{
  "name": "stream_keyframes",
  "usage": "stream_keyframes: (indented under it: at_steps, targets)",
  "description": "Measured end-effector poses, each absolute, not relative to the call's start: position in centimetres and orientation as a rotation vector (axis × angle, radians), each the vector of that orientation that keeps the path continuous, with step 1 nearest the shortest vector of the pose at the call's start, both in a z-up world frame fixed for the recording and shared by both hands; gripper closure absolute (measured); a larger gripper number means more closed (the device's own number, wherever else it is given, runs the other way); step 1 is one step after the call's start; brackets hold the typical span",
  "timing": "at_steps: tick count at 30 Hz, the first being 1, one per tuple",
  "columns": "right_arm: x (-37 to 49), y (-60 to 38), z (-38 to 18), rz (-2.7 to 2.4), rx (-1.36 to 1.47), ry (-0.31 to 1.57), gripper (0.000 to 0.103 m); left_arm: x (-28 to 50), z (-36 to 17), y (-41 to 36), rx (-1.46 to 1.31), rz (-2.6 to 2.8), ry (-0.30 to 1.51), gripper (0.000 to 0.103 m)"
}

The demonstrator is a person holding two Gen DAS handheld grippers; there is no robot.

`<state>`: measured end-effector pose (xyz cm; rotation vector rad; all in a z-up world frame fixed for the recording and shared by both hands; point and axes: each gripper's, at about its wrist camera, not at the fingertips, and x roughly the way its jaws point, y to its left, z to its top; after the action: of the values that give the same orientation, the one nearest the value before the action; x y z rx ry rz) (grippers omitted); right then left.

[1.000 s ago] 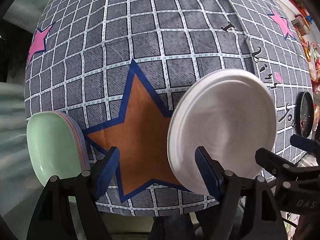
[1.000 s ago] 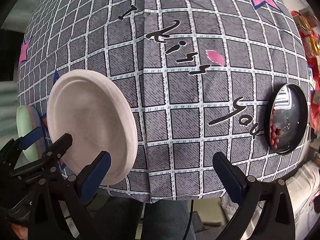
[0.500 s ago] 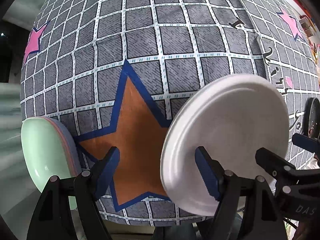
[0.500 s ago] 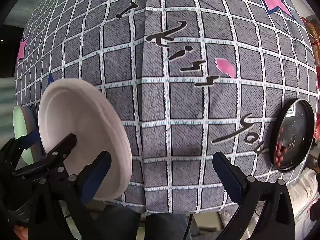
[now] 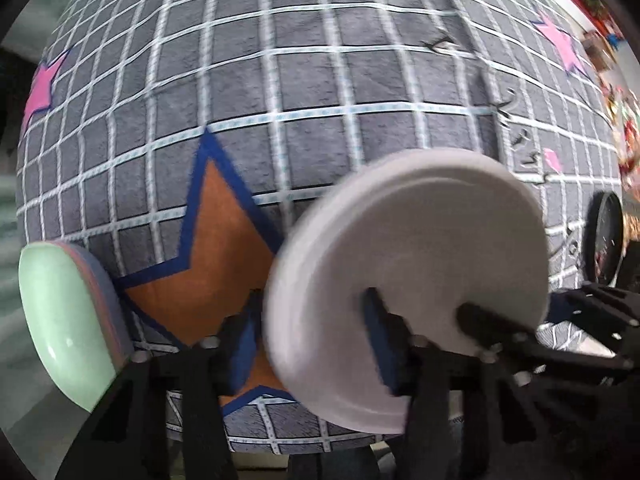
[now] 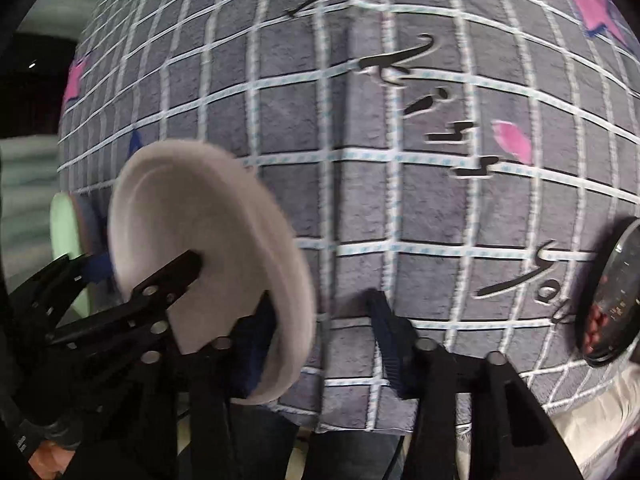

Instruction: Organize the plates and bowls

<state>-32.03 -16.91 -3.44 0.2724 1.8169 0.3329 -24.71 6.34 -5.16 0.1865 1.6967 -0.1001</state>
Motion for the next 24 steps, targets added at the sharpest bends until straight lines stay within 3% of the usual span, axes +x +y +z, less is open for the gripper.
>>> stream_keyframes:
  at_steps: [3,13,24]
  targets:
    - [-32.7,-15.6,-3.7,0.368,0.301,1.824,0.079,-24.8,-5.3,5.2,0.220,-0.114,1.684,0.060]
    - [-34.4,-13.6,-3.4,0.346,0.309,1.838,0.080,-27.7,-3.8,4.2,0.176,-0.108,1.684,0.061]
    - [-34.1,-6.0,1.1,0.376,0.270,1.745,0.080,-28.0,0.4,9.7,0.111,-0.088,1.573,0.061]
